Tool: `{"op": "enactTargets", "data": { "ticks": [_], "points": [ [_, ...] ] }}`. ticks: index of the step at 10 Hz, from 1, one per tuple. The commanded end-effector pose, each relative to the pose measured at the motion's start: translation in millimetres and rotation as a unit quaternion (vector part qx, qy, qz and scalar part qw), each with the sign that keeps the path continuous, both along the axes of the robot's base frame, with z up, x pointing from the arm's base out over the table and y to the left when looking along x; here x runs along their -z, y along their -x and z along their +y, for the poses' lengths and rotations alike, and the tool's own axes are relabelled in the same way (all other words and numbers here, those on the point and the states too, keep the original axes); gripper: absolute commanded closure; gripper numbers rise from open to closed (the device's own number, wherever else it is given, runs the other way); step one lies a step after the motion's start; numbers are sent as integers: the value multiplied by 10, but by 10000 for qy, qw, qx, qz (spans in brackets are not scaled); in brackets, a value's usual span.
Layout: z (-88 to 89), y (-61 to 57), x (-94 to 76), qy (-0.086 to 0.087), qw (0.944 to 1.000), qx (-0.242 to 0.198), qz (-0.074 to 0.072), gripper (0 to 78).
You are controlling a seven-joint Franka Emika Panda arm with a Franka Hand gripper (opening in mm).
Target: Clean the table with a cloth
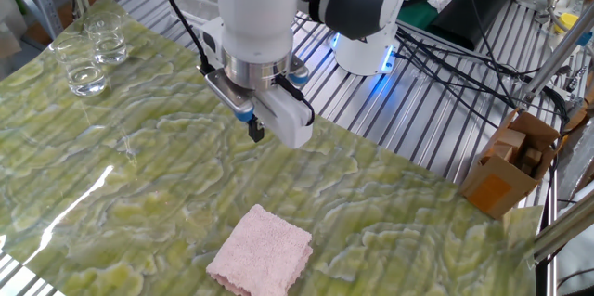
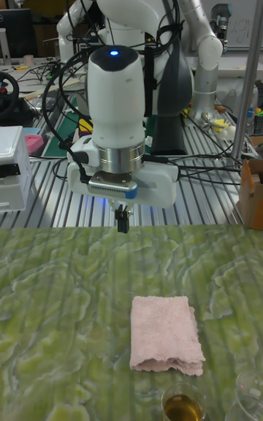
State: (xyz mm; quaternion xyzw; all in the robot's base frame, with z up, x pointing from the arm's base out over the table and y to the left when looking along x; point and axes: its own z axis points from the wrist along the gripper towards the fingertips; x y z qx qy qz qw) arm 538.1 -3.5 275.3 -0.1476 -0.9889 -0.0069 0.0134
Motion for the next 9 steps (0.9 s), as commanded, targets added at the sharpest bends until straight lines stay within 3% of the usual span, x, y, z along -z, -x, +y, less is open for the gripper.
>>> {"op": "enactTargets", "data": {
  "ticks": [1, 4, 9],
  "points": [
    [0, -9, -14, -37, 10000, 23, -12, 776],
    [0, -9, -14, -39, 9996, 276, 31, 776],
    [0, -9, -14, -61, 10000, 13, 68, 776]
  ]
}}
